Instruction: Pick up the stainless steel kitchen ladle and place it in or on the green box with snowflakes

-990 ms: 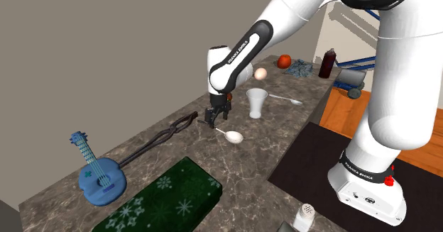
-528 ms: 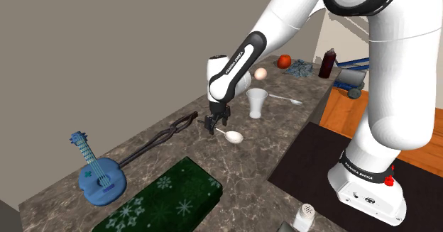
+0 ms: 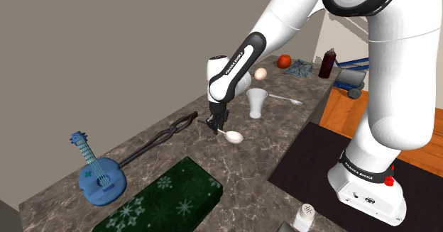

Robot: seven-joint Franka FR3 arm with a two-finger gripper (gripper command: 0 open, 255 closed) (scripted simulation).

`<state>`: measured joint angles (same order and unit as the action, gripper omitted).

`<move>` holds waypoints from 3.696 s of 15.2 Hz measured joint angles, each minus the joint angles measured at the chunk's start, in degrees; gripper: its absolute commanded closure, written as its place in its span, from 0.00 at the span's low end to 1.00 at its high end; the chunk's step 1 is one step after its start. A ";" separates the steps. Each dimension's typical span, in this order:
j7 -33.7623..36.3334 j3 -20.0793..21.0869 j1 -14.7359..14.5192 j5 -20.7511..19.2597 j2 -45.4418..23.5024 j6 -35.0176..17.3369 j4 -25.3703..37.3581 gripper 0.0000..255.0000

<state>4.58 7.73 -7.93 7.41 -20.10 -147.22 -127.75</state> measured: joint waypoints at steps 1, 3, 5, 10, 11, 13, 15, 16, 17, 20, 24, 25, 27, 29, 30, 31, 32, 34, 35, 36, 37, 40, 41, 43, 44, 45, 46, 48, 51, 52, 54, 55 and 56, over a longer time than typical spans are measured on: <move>0.00 0.00 0.00 0.00 0.00 0.00 0.00 1.00; 0.00 0.00 0.00 0.00 0.00 0.00 0.00 1.00; 0.00 0.01 -0.01 0.00 0.00 0.00 0.01 1.00; 0.07 0.04 0.03 0.04 0.91 0.75 -0.15 1.00; 0.11 0.05 0.05 0.05 1.48 1.29 -0.18 1.00; 0.27 0.08 0.07 0.06 2.69 2.62 -0.03 1.00; 0.30 0.10 0.17 0.11 4.02 3.96 -0.02 1.00; 0.37 0.13 0.16 0.13 4.61 4.52 -0.03 1.00; 0.39 0.11 0.23 0.13 5.25 5.36 0.16 1.00; 0.57 0.13 0.28 0.15 6.95 7.38 0.49 1.00; 0.69 0.12 0.42 0.18 9.15 10.15 1.06 1.00; 0.87 0.16 0.36 0.18 9.66 10.84 1.26 1.00; 0.91 0.15 0.43 0.20 10.71 12.15 1.53 1.00; 1.09 0.19 0.43 0.25 12.03 13.66 1.73 1.00; 1.12 0.18 0.46 0.25 12.43 14.31 1.98 1.00; 1.18 0.17 0.48 0.22 12.77 15.06 2.39 1.00; 1.26 0.16 0.49 0.20 13.16 15.75 2.70 1.00; 1.42 0.18 0.50 0.21 14.19 17.29 3.22 1.00; 1.45 0.17 0.53 0.25 14.88 18.07 3.31 1.00; 1.44 0.13 0.58 0.23 15.12 18.67 3.67 1.00; 1.59 0.16 0.55 0.22 15.49 19.40 4.03 1.00; 1.64 0.06 0.68 0.18 16.59 21.76 5.29 1.00; 1.72 0.07 0.67 0.20 16.97 22.30 5.46 1.00; 3.20 0.78 -0.11 0.25 17.57 22.51 5.23 1.00; 4.56 1.49 -0.88 0.32 17.92 22.04 4.57 1.00; 5.92 2.14 -1.58 0.31 18.17 22.21 4.63 1.00; 7.23 2.78 -2.26 0.29 18.13 22.08 4.69 1.00; 9.98 4.14 -3.70 0.32 18.43 21.66 4.31 1.00; 14.28 6.15 -5.85 0.14 18.43 21.71 4.83 1.00; 15.73 6.84 -6.58 0.01 18.03 21.26 4.93 1.00; 18.40 8.02 -7.90 -0.26 17.63 21.06 5.37 1.00; 19.87 8.67 -8.62 -0.43 17.43 21.17 5.85 1.00; 21.32 9.34 -9.36 -0.49 17.51 21.27 6.03 1.00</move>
<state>25.90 17.07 -17.29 6.93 -2.58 -125.95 -121.72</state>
